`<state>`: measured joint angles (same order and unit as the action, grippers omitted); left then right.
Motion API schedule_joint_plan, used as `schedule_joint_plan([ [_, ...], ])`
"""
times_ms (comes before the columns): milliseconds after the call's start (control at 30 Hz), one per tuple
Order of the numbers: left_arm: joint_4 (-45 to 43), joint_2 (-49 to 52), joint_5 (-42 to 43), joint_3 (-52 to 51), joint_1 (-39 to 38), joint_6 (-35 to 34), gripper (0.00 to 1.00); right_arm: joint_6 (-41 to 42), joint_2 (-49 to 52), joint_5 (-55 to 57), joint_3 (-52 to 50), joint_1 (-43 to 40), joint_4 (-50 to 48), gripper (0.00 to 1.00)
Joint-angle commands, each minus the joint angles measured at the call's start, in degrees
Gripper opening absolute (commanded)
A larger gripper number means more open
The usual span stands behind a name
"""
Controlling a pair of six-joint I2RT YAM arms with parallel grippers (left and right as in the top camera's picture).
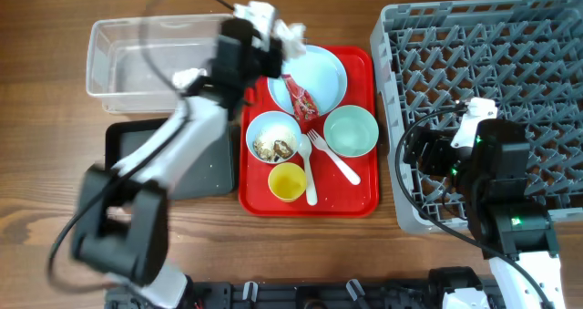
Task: Sort waste into correct bins and load items into the dishwasher rack
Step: 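Carry the tissue left and drop it into the clear bin, then return the left gripper to the plate and grasp the red wrapper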
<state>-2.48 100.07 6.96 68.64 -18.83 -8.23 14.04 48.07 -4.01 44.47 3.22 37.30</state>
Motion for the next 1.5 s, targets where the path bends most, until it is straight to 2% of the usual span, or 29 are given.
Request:
schedule_joint_plan([
  [0, 6.88, -5.49, -0.33, -0.04, 6.86, 0.04, 0.04, -0.59, 0.09, -0.04, 1.22, 0.09, 0.04, 1.00],
  [67, 12.00, -5.95, -0.37, -0.04, 10.62, 0.02, 0.06, -0.70, 0.11, -0.04, 1.22, 0.09, 0.07, 1.00],
  [100, 13.49, -5.64, -0.39, -0.04, 11.80, 0.04, 0.11, -0.98, 0.11, -0.04, 1.22, 0.09, 0.04, 1.00],
  [167, 15.58, -4.50, -0.35, -0.04, 13.42, 0.04, 0.16, -1.03, 0.11, -0.07, 1.22, 0.09, 0.04, 1.00],
  [200, 16.37, -4.09, -0.35, -0.04, 13.66, 0.04, 0.34, -1.03, 0.11, -0.07, 1.22, 0.09, 0.00, 1.00],
  [233, 16.55, -3.91, -0.28, -0.04, 13.64, 0.04, 0.42, -1.03, 0.11, -0.07, 1.22, 0.09, 0.02, 1.00],
  [367, 14.86, -4.04, 2.43, -0.04, 10.10, 0.02, 0.45, -1.03, 0.11, -0.07, 1.22, 0.09, 0.02, 1.00],
  [433, 14.36, -4.02, 2.40, -0.02, 6.25, -0.02, 0.58, -1.03, 0.11, -0.04, 1.22, 0.09, 0.02, 1.00],
  [533, 14.60, -3.50, 1.46, 0.61, 1.22, -2.67, 0.67, -1.03, 0.11, -0.07, 1.22, 0.09, -0.04, 1.00],
  [600, 17.92, -2.16, 0.92, 3.80, -0.68, -6.34, 0.66, -1.01, 0.11, -0.04, 1.22, 0.09, -0.13, 1.00],
  [633, 24.11, -0.37, 1.44, 9.05, -1.03, -9.01, 0.66, -1.03, 0.09, -0.04, 1.22, 0.09, -0.11, 1.00],
  [700, 34.60, 3.91, 4.52, 19.69, -0.98, -9.14, 0.70, -1.05, 0.11, -0.07, 1.22, 0.09, -0.11, 1.00],
  [800, 42.80, 8.92, 6.58, 28.26, -1.51, -9.03, 0.70, -1.03, 0.11, -0.07, 1.22, 0.09, -0.11, 1.00],
  [1167, 43.01, 23.26, 6.49, 28.61, -6.78, -9.18, 0.74, -1.01, 0.11, -0.07, 1.22, 0.09, -0.11, 1.00],
  [1467, 41.59, 27.67, 3.87, 28.55, -6.99, -9.18, 0.74, -1.01, 0.11, -0.09, 1.22, 0.09, -0.11, 1.00],
])
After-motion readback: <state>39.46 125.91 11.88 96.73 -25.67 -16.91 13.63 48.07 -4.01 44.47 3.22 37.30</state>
